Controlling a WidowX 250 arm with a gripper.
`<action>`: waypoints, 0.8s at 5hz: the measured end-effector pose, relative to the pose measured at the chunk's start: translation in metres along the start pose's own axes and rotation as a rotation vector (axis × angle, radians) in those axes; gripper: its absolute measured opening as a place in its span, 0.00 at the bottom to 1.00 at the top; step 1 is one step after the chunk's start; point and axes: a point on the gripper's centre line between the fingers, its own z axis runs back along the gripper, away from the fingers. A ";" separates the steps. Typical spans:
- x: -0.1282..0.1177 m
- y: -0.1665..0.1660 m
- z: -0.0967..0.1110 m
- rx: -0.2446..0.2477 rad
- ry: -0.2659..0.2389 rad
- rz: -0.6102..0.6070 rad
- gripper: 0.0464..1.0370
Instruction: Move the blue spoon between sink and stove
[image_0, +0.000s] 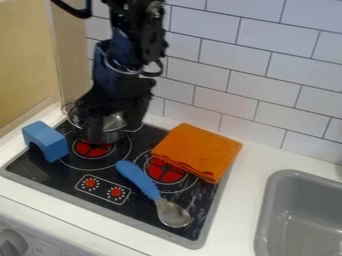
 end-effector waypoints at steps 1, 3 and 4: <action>-0.015 -0.008 -0.009 -0.012 0.036 -0.021 0.96; -0.035 -0.011 -0.040 0.026 0.106 -0.064 0.96; -0.038 -0.010 -0.048 0.043 0.115 -0.069 0.91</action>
